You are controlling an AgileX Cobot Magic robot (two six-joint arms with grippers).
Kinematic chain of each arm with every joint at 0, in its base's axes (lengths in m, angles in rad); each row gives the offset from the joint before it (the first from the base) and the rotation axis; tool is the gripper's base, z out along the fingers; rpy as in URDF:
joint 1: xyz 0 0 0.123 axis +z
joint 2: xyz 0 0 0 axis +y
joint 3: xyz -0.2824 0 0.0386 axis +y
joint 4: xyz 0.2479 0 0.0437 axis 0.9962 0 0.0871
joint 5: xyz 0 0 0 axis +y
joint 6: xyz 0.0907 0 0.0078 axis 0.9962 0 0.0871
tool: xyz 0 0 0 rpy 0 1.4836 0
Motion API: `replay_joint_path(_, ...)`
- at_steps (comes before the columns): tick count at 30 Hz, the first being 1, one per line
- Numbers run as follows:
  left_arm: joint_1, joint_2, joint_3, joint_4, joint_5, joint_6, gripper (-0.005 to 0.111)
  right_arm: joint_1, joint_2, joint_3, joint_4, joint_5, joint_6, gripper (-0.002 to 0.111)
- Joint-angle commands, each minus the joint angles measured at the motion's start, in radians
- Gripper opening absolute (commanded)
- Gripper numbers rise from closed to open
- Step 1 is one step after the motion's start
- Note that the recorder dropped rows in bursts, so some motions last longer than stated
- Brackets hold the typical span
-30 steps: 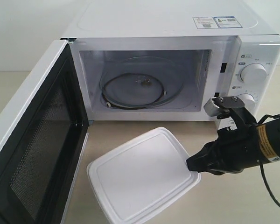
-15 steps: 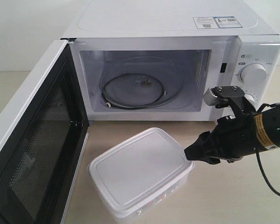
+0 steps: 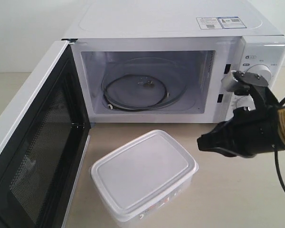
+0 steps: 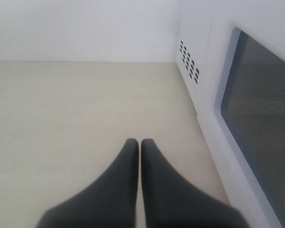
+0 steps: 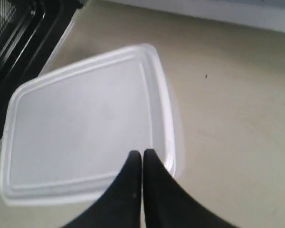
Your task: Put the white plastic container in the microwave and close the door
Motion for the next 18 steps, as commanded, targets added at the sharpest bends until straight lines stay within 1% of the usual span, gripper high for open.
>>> replay_joint_path(1, 0.002, -0.003, 0.004, 0.002, 0.0, -0.009, 0.004, -0.006, -0.033, 0.131, 0.034, 0.006, -0.021, 0.0)
replay_joint_path(3, 0.002, -0.003, 0.004, 0.002, 0.0, -0.009, 0.004, -0.006, -0.033, 0.196, 0.184, 0.006, -0.134, 0.0)
replay_joint_path(5, 0.002, -0.003, 0.004, 0.002, 0.0, -0.009, 0.004, -0.001, -0.033, 0.269, 0.419, -0.008, -0.304, 0.0)
replay_joint_path(7, 0.002, -0.003, 0.004, 0.002, 0.0, -0.009, 0.004, 0.019, -0.028, 0.317, 0.613, -0.021, -0.446, 0.0)
replay_joint_path(9, 0.002, -0.003, 0.004, 0.002, 0.0, -0.009, 0.004, 0.051, -0.026, 0.339, 0.754, -0.026, -0.542, 0.0)
replay_joint_path(11, 0.002, -0.003, 0.004, 0.002, 0.0, -0.009, 0.004, 0.078, -0.026, 0.337, 0.803, -0.024, -0.548, 0.0)
replay_joint_path(14, 0.002, -0.003, 0.004, 0.002, 0.0, -0.009, 0.004, 0.116, 0.01, 0.321, 0.824, 0.01, -0.508, 0.0)
replay_joint_path(18, 0.002, -0.003, 0.004, 0.002, 0.0, -0.009, 0.004, 0.135, 0.088, 0.298, 0.841, -0.007, -0.51, 0.0)
